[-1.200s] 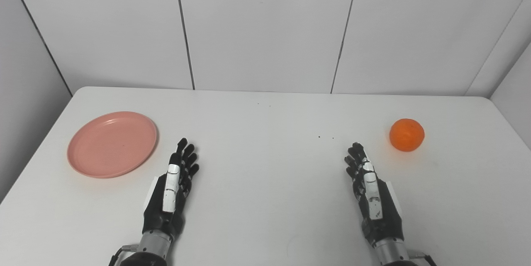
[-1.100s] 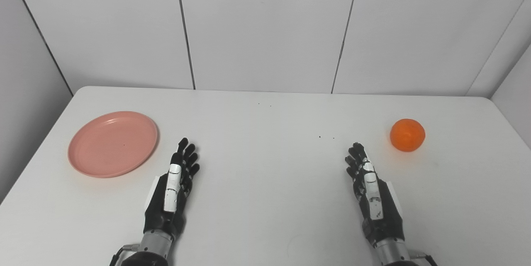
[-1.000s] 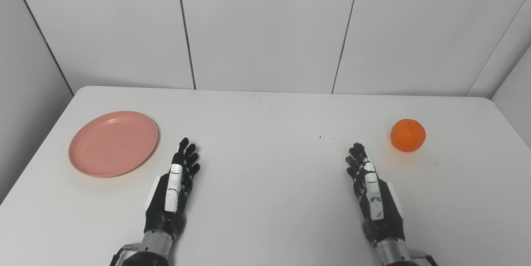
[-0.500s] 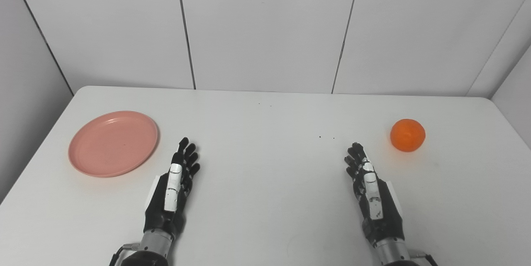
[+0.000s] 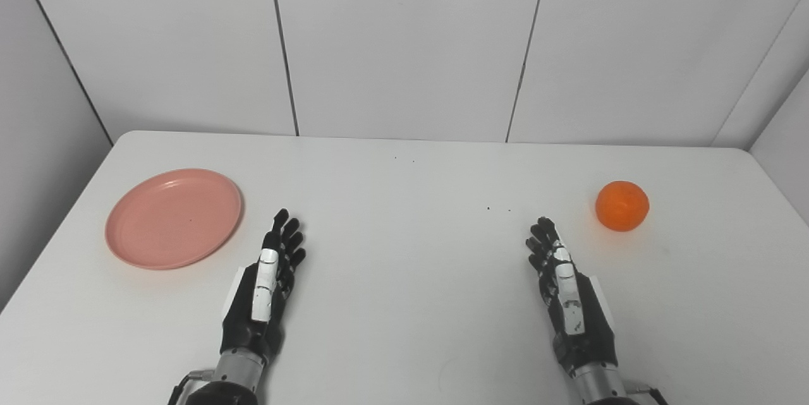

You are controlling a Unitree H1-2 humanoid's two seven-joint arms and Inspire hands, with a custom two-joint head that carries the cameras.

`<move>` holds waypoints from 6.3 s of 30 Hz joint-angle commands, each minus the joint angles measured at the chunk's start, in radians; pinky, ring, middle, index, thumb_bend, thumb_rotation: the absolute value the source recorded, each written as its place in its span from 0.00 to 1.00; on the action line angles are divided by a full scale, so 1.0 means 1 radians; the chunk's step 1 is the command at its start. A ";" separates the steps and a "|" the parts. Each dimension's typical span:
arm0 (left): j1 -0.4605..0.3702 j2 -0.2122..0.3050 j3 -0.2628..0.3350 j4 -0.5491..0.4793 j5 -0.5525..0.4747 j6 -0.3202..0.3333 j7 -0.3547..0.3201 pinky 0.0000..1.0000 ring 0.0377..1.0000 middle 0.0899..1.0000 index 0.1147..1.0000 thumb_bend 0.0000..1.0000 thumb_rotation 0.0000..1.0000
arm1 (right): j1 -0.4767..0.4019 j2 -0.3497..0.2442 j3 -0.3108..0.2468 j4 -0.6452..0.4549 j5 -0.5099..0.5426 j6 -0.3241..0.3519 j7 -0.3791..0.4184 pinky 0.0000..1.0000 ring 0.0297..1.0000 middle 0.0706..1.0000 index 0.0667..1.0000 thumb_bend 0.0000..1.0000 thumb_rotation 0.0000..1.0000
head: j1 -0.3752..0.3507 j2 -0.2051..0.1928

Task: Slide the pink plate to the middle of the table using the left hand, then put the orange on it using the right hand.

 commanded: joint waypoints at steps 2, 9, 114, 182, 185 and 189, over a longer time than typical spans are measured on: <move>-0.007 -0.029 -0.026 0.043 0.017 0.000 0.006 1.00 1.00 1.00 1.00 0.73 1.00 | 0.006 -0.024 -0.022 0.059 0.031 -0.002 0.027 1.00 0.97 0.97 0.97 0.80 1.00 | 0.036 -0.017; -0.026 -0.062 -0.051 0.128 0.048 -0.074 0.024 1.00 1.00 1.00 1.00 0.73 1.00 | -0.014 -0.058 -0.058 0.144 0.077 -0.048 0.076 1.00 0.99 0.99 0.99 0.79 1.00 | 0.121 -0.074; -0.669 0.508 0.336 0.829 -0.184 -0.561 -0.173 0.65 0.79 0.83 0.90 1.00 0.88 | -0.019 -0.056 -0.070 0.209 0.112 -0.055 0.106 0.91 0.90 0.90 0.87 0.75 1.00 | 0.146 -0.102; -0.643 0.487 0.344 1.251 -0.166 -0.649 -0.220 0.73 0.83 0.87 0.94 1.00 0.85 | 0.003 -0.045 -0.078 0.159 0.096 -0.060 0.095 0.90 0.88 0.89 0.87 0.73 0.98 | 0.118 -0.042; -0.634 0.482 0.337 1.245 -0.158 -0.650 -0.222 0.73 0.82 0.87 0.95 1.00 0.87 | 0.004 -0.044 -0.077 0.154 0.090 -0.056 0.090 0.88 0.87 0.88 0.86 0.74 0.97 | 0.113 -0.041; -0.633 0.474 0.344 1.266 -0.170 -0.649 -0.224 0.74 0.83 0.87 0.95 1.00 0.85 | 0.003 -0.043 -0.078 0.153 0.088 -0.051 0.086 0.88 0.87 0.88 0.85 0.75 0.96 | 0.114 -0.041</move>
